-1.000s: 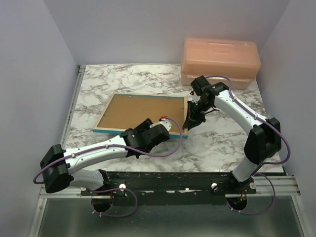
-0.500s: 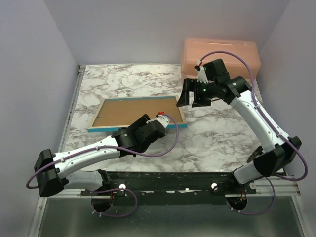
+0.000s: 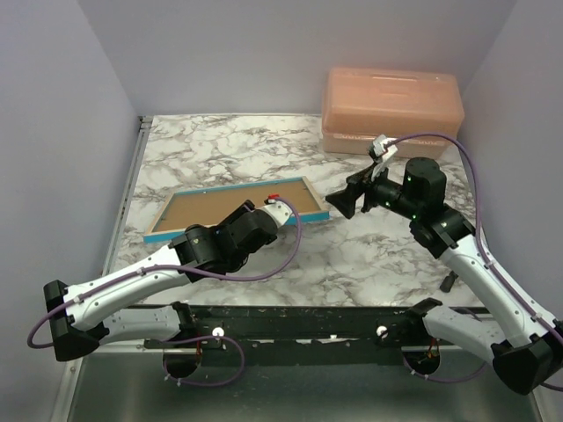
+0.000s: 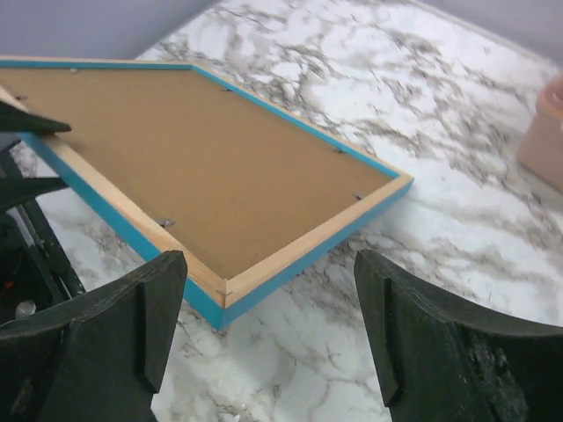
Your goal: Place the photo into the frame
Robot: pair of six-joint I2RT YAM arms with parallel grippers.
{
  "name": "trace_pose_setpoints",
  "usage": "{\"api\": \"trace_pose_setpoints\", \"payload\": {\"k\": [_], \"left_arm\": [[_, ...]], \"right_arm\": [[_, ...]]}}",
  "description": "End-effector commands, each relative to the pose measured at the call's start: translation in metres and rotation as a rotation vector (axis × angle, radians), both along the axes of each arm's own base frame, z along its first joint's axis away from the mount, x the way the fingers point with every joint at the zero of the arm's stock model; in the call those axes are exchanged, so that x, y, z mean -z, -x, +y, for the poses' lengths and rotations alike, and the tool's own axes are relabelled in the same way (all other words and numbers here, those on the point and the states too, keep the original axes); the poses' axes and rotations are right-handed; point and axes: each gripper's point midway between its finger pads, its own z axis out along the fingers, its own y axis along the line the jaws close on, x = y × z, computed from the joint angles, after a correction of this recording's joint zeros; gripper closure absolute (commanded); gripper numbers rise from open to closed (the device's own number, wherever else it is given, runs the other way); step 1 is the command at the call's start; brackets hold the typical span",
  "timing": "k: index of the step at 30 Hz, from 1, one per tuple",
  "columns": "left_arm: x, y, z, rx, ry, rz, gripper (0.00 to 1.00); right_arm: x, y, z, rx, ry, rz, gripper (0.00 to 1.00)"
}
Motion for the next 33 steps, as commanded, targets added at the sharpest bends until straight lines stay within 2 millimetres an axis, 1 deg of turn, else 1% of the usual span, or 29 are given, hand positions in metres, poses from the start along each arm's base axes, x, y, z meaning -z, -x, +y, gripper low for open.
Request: {"api": "trace_pose_setpoints", "payload": {"k": [1, 2, 3, 4, 6, 7, 9, 11, 14, 19, 21, 25, 28, 30, 33], "left_arm": [[-0.028, 0.009, 0.004, -0.020, 0.133, 0.006, 1.00], [-0.029, 0.010, 0.004, -0.017, 0.139, 0.008, 1.00], [-0.030, 0.011, 0.004, -0.015, 0.143, 0.010, 1.00], [-0.031, 0.011, 0.004, -0.013, 0.146, 0.011, 1.00], [-0.035, 0.011, 0.003, -0.011, 0.156, 0.011, 1.00], [-0.038, 0.012, 0.003, -0.010, 0.162, 0.010, 1.00], [-0.044, 0.012, 0.001, -0.003, 0.175, 0.008, 1.00], [-0.049, 0.012, 0.001, 0.002, 0.184, 0.006, 1.00], [-0.055, 0.013, 0.003, -0.003, 0.187, 0.003, 1.00], [-0.062, 0.015, 0.006, -0.005, 0.208, -0.001, 1.00], [-0.066, 0.016, 0.007, -0.002, 0.223, -0.003, 1.00], [-0.069, 0.018, 0.009, -0.003, 0.237, -0.007, 1.00], [-0.072, 0.018, 0.011, -0.003, 0.243, -0.010, 1.00], [-0.073, 0.019, 0.011, -0.003, 0.245, -0.010, 1.00], [-0.075, 0.019, 0.012, -0.005, 0.248, -0.011, 1.00]], "right_arm": [[-0.043, 0.022, 0.028, -0.301, -0.011, -0.384, 0.17], [-0.041, 0.027, 0.031, -0.340, -0.009, -0.394, 0.16], [-0.046, 0.030, 0.035, -0.381, -0.015, -0.433, 0.13], [-0.046, 0.036, 0.038, -0.427, -0.016, -0.445, 0.09], [-0.041, 0.050, 0.046, -0.548, -0.011, -0.488, 0.09], [-0.038, 0.057, 0.049, -0.607, -0.014, -0.508, 0.09], [-0.029, 0.065, 0.054, -0.679, -0.022, -0.532, 0.08], [-0.019, 0.067, 0.056, -0.725, -0.012, -0.560, 0.08], [-0.005, 0.062, 0.058, -0.746, 0.023, -0.606, 0.08], [0.015, 0.051, 0.064, -0.772, 0.054, -0.631, 0.08], [0.019, 0.046, 0.069, -0.780, 0.041, -0.632, 0.09], [0.024, 0.038, 0.078, -0.794, -0.008, -0.630, 0.18], [0.026, 0.030, 0.085, -0.789, -0.033, -0.620, 0.22], [0.029, 0.025, 0.089, -0.786, -0.034, -0.617, 0.24], [0.029, 0.022, 0.095, -0.803, -0.041, -0.619, 0.26]]}}
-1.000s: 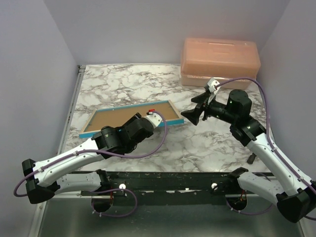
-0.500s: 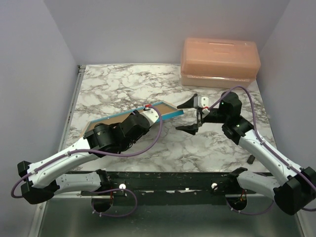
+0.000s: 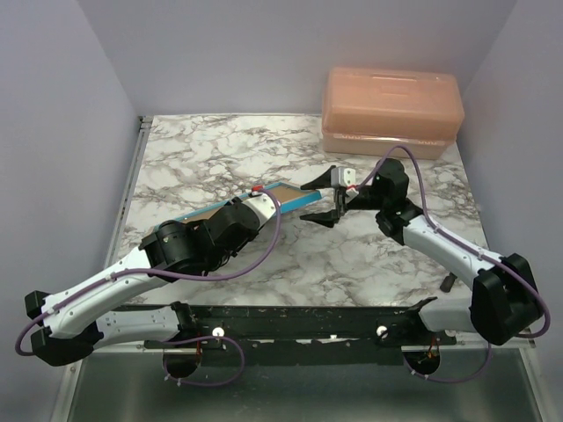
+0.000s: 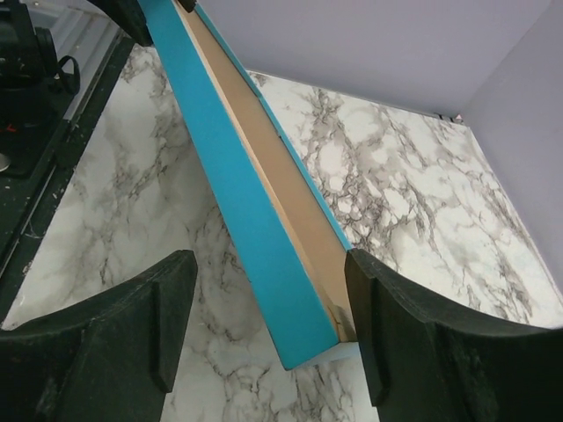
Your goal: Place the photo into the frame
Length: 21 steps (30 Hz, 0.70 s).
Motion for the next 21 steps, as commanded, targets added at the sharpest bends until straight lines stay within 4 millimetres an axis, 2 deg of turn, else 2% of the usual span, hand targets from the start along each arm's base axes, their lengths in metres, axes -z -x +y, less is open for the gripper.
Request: {"api": "trace_pose_setpoints", "payload": {"k": [1, 5, 7, 9, 14, 15, 16, 19, 21], "left_arm": [[-0.034, -0.004, 0.000, -0.040, 0.130, -0.064, 1.00], [-0.036, -0.004, -0.001, -0.038, 0.138, -0.064, 1.00], [-0.039, -0.003, -0.002, -0.032, 0.151, -0.066, 1.00], [-0.045, -0.003, -0.004, -0.026, 0.174, -0.069, 1.00], [-0.057, -0.003, -0.007, -0.018, 0.213, -0.083, 1.00], [-0.061, -0.003, -0.007, -0.018, 0.221, -0.087, 0.96], [-0.063, -0.003, -0.007, -0.018, 0.227, -0.089, 0.90], [-0.075, -0.003, -0.010, -0.014, 0.261, -0.097, 0.55], [-0.084, -0.003, -0.012, -0.014, 0.288, -0.101, 0.38]], "right_arm": [[-0.013, 0.003, 0.011, -0.066, -0.043, -0.035, 0.28], [-0.014, 0.007, 0.015, -0.110, -0.041, -0.014, 0.42], [-0.014, 0.009, 0.015, -0.127, -0.028, -0.009, 0.54], [-0.013, 0.009, 0.015, -0.134, -0.015, 0.009, 0.70], [-0.015, 0.010, 0.014, -0.132, 0.012, 0.029, 0.93], [-0.017, 0.010, 0.014, -0.126, 0.012, 0.030, 0.99], [-0.020, 0.010, 0.013, -0.121, 0.009, 0.031, 1.00], [-0.031, 0.009, 0.012, -0.093, -0.002, 0.060, 1.00], [-0.042, 0.007, 0.011, -0.061, -0.022, 0.097, 1.00]]}}
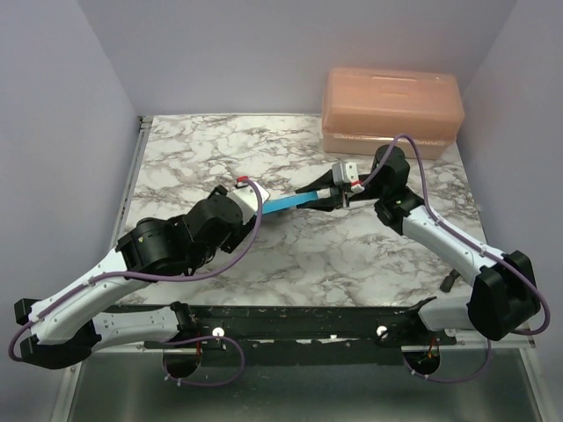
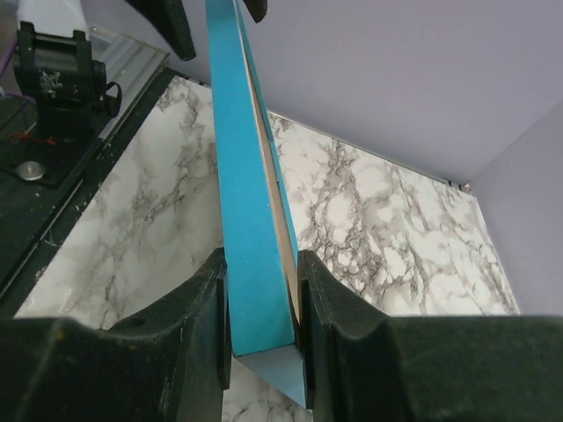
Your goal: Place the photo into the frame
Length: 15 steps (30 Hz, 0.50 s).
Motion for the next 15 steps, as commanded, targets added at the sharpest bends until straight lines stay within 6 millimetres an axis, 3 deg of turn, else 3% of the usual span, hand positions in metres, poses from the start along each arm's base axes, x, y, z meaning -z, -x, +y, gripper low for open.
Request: {"api": "trace_pose_setpoints", "payload": {"k": [1, 6, 12, 15], "left_arm": [[-0.055, -0.009, -0.027, -0.028, 0.260, -0.071, 0.31], [-0.074, -0.010, -0.033, -0.024, 0.310, -0.076, 0.16], [-0.096, -0.007, -0.041, 0.009, 0.403, -0.071, 0.12], [-0.098, -0.007, -0.042, 0.009, 0.439, -0.054, 0.11]], "right_arm": [[-0.013, -0.002, 0.000, 0.108, 0.015, 0.223, 1.00], [-0.037, -0.018, -0.002, 0.245, -0.016, 0.453, 1.00], [-0.060, -0.017, -0.006, 0.197, -0.004, 0.718, 1.00], [-0.059, -0.024, -0.018, 0.154, 0.026, 0.900, 1.00]]}}
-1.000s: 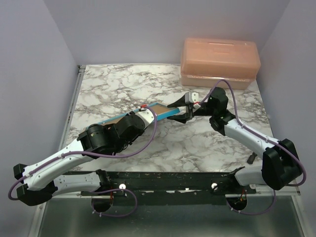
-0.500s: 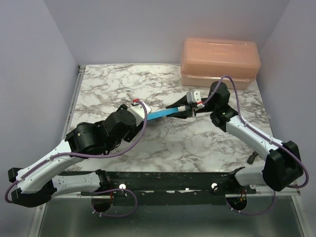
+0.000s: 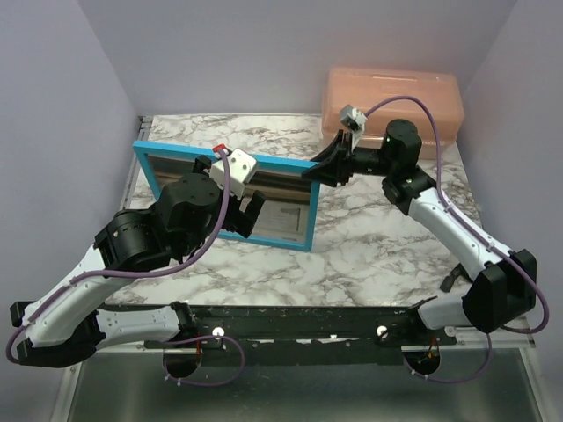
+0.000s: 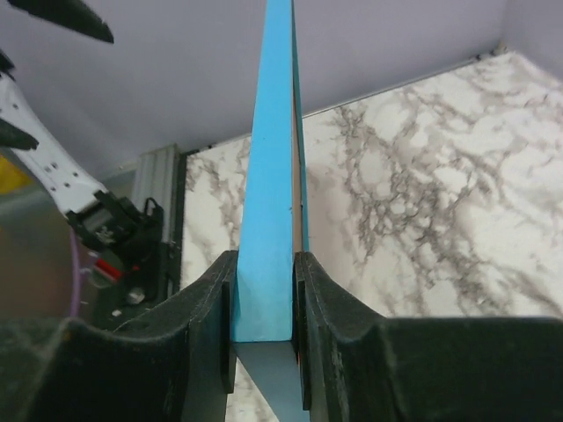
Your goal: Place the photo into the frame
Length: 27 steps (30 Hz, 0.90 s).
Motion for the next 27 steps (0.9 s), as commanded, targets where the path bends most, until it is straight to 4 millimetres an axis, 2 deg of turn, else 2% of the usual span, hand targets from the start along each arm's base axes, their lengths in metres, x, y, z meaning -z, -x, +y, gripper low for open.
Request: {"api": "trace_pose_setpoints", "payload": {"k": [1, 4, 8, 14, 17, 21, 24, 27], "left_arm": [[-0.012, 0.003, -0.008, 0.034, 0.106, 0.028, 0.12], [-0.007, 0.003, -0.011, 0.045, 0.134, 0.065, 0.11], [0.008, -0.002, -0.017, 0.045, 0.161, 0.134, 0.11], [0.044, -0.011, -0.031, 0.050, 0.224, 0.293, 0.11], [0.057, -0.017, -0.032, 0.024, 0.250, 0.331, 0.11], [0.063, -0.019, -0.039, 0.026, 0.290, 0.358, 0.11], [0.071, -0.019, -0.047, 0.036, 0.324, 0.394, 0.11], [0.077, -0.018, -0.056, 0.042, 0.365, 0.435, 0.11]], "right_arm": [[-0.009, 0.008, -0.013, -0.117, -0.024, 0.372, 1.00], [0.006, -0.004, -0.028, -0.117, -0.016, 0.501, 1.00], [0.037, -0.025, -0.046, 0.015, 0.004, 0.558, 1.00], [0.113, -0.066, -0.079, 0.337, 0.110, 0.698, 1.00], [0.154, -0.077, -0.097, 0.449, 0.174, 0.769, 1.00], [0.205, -0.087, -0.122, 0.583, 0.264, 0.856, 1.00], [0.236, -0.095, -0.140, 0.673, 0.298, 0.924, 0.99], [0.256, -0.106, -0.156, 0.781, 0.320, 0.959, 0.95]]}}
